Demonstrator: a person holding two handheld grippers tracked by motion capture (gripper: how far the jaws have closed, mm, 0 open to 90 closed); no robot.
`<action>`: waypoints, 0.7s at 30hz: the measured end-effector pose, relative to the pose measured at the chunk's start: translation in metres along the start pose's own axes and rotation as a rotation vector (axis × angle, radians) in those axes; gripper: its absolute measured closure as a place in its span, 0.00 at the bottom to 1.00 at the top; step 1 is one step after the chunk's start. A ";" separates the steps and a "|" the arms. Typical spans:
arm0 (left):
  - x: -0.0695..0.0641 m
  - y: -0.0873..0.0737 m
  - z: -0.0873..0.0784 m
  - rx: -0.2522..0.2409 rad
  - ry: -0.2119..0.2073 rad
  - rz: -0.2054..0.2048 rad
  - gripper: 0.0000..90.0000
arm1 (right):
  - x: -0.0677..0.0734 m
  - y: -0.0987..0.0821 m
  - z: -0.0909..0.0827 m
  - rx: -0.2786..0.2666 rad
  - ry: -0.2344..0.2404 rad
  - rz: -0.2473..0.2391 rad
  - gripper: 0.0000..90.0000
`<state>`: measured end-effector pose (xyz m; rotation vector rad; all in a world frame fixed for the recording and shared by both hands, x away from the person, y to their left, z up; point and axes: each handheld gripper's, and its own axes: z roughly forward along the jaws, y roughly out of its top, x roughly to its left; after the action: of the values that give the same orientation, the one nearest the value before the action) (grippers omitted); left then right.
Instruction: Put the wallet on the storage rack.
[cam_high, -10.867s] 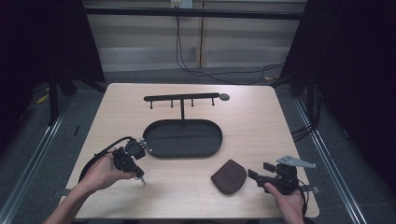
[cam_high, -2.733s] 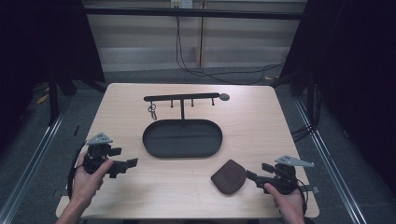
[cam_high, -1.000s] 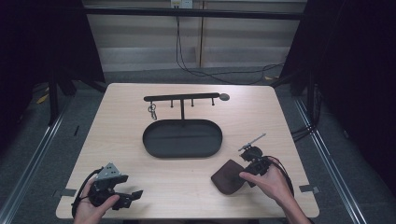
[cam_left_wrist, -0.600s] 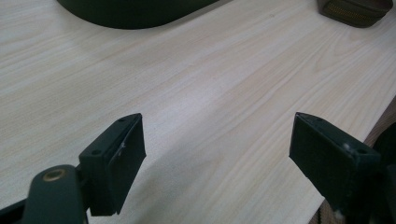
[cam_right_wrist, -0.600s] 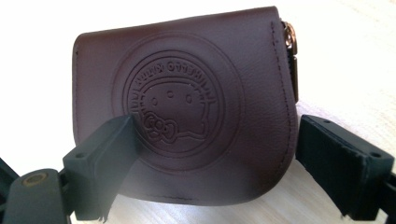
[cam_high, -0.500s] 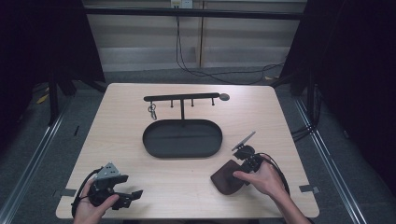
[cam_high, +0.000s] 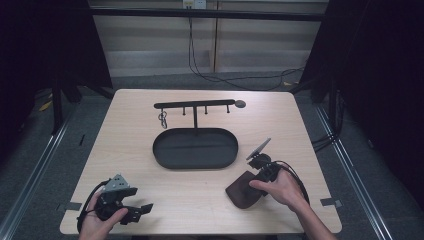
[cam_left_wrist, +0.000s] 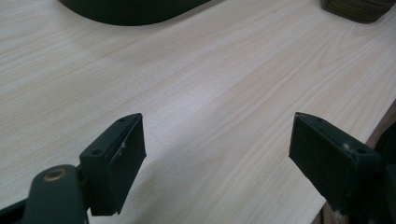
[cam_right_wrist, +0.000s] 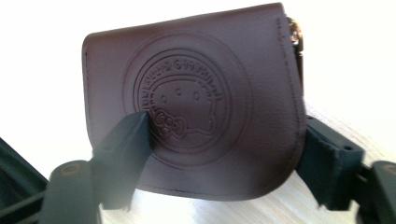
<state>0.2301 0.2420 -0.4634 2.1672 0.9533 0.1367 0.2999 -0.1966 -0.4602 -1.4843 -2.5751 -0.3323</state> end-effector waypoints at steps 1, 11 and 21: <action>0.000 0.000 0.000 0.000 -0.007 -0.003 0.20 | 0.000 0.000 -0.001 -0.009 0.001 0.009 0.32; -0.001 -0.001 0.003 0.027 -0.005 0.007 0.20 | -0.002 0.003 -0.012 -0.036 -0.018 0.033 0.50; 0.000 0.000 0.000 0.018 -0.005 0.006 0.20 | -0.004 0.007 -0.028 -0.084 -0.016 0.035 0.68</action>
<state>0.2297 0.2417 -0.4640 2.1863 0.9484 0.1264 0.3087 -0.2032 -0.4336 -1.5633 -2.5741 -0.4306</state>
